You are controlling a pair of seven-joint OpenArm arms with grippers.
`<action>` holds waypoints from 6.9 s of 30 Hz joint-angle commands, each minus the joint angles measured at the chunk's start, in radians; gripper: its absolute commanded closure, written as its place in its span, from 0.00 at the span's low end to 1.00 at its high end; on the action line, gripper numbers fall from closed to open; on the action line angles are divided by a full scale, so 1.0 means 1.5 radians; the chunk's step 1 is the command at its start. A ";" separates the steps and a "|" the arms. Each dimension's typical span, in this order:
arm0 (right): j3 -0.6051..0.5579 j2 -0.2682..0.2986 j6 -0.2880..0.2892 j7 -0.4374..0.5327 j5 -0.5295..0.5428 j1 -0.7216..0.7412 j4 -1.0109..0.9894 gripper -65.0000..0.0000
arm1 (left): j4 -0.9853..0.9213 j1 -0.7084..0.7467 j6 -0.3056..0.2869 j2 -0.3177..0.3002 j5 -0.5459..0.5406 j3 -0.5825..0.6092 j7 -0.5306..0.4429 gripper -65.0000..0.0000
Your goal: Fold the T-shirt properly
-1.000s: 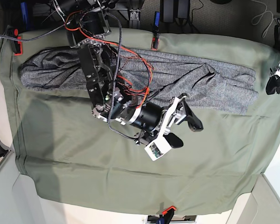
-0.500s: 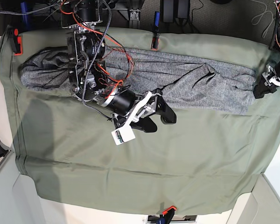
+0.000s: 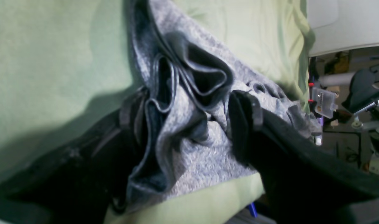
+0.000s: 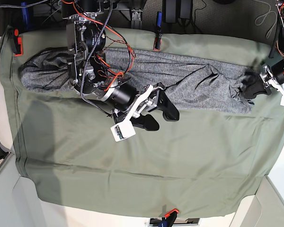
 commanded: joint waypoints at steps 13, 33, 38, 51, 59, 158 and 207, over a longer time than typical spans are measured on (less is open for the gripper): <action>-0.001 -0.007 0.007 0.010 0.010 0.010 0.014 0.35 | 0.008 -0.022 -0.006 -0.015 -0.022 0.092 -0.001 0.37; -0.001 -0.006 0.007 0.016 -0.026 0.011 0.014 0.35 | 0.107 -0.040 -0.006 0.009 -0.016 0.178 -0.004 0.43; -0.001 -0.005 0.007 0.019 -0.040 0.011 0.014 0.35 | 0.111 -0.040 -0.006 0.009 0.084 0.178 -0.057 1.00; 0.000 -0.005 0.007 0.021 -0.040 0.013 0.017 0.35 | 0.111 -0.065 -0.006 -0.006 0.367 0.083 -0.296 1.00; 0.000 -0.005 0.007 0.025 -0.039 0.013 0.021 0.35 | 0.115 -0.092 -0.006 -0.023 0.581 0.055 -0.410 1.00; 0.330 0.134 -0.010 0.043 -0.018 -0.150 -0.002 1.00 | 0.596 0.062 -0.006 0.098 0.555 0.208 -0.310 0.39; -0.080 0.018 0.007 0.018 -0.175 -0.044 0.042 0.35 | 0.595 0.080 -0.006 0.092 0.499 0.208 -0.309 0.39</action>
